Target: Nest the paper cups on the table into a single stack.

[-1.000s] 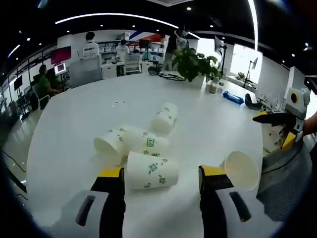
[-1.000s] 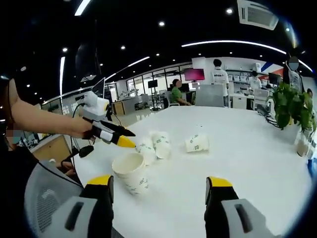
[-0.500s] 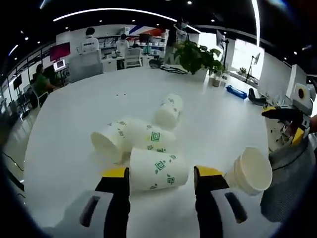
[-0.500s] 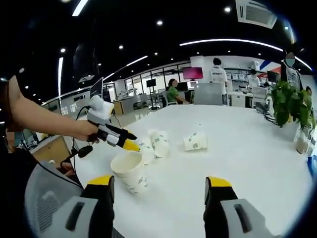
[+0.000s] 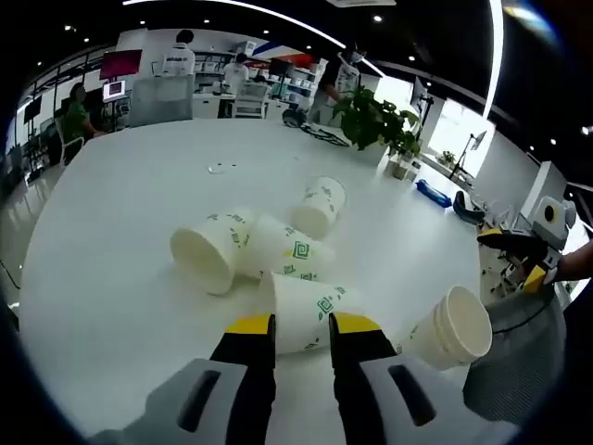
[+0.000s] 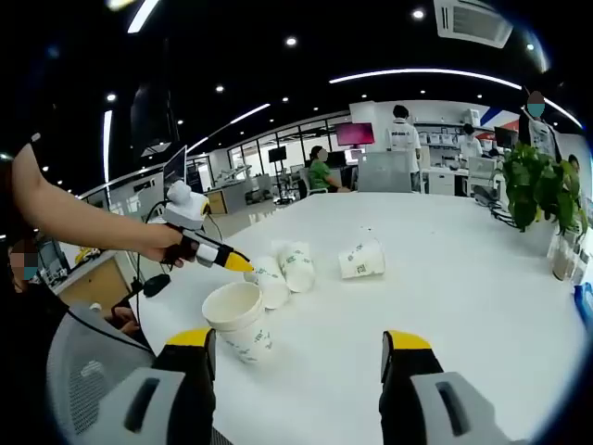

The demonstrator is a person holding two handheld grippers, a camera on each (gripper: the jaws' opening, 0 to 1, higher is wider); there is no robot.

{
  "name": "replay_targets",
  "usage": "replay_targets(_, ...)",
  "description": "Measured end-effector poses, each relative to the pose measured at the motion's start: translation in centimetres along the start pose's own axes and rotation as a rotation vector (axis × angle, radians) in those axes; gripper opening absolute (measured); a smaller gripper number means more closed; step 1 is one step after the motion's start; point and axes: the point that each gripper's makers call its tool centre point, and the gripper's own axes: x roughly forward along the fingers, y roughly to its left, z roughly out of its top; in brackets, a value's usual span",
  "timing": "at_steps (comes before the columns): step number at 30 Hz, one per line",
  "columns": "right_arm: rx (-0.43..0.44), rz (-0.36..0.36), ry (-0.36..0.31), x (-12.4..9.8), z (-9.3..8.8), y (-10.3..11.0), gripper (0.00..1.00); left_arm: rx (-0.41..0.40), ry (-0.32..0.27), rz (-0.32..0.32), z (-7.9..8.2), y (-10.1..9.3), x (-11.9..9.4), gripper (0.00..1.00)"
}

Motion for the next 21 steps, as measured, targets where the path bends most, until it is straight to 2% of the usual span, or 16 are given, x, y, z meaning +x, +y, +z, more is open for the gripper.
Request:
replay_targets(3,0.007,-0.004,0.0,0.0,0.0,-0.1,0.72,-0.002,0.016,-0.061,-0.4,-0.6,-0.2,0.11)
replay_targets(8,0.009,-0.001,0.004,0.1,-0.2,-0.2,0.72,0.005,0.044,-0.114,-1.3,-1.5,-0.4,0.04)
replay_targets(16,0.006,0.006,0.005,0.1,-0.1,0.0,0.71,0.019,0.06,-0.15,-2.1,-2.7,-0.6,0.01)
replay_targets(21,0.0,0.01,0.0,0.1,-0.1,0.1,0.72,0.027,0.052,-0.157,-2.0,-3.2,-0.9,0.0)
